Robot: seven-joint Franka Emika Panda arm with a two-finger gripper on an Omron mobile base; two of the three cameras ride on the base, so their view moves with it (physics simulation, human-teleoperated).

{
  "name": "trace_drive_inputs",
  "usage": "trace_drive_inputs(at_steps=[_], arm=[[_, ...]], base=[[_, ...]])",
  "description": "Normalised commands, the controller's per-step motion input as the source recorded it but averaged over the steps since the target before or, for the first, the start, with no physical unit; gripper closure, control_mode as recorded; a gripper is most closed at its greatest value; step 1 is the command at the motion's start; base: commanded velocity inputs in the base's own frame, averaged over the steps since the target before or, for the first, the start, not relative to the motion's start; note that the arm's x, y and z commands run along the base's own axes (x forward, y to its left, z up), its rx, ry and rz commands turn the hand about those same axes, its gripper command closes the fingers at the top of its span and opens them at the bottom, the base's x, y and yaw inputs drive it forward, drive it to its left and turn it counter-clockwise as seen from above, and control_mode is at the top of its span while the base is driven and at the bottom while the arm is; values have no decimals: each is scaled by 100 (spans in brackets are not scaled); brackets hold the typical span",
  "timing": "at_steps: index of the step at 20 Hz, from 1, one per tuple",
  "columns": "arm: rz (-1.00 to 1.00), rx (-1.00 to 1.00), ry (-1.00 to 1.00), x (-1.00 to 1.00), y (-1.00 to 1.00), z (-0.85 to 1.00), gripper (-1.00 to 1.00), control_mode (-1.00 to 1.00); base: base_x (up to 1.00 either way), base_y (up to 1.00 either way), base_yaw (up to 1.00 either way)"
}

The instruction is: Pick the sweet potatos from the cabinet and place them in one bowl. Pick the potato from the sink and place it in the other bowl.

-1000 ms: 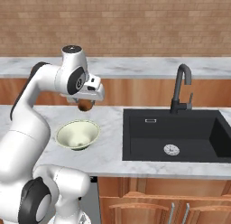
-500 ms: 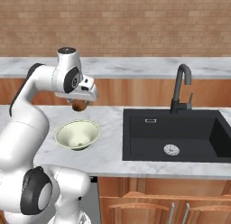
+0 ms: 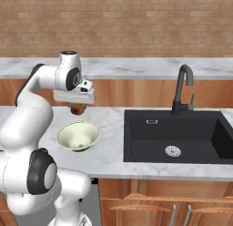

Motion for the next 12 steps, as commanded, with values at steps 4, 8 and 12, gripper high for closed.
trace_drive_inputs(at_steps=[4, 8, 12], arm=[[15, 0, 8, 0, 0, -32, 100, -100], [13, 0, 0, 0, 0, -38, 100, -100], [7, 0, 0, -6, 0, -36, 100, -100]], base=[[0, 0, 0], [0, 0, 0], [0, 0, 0]])
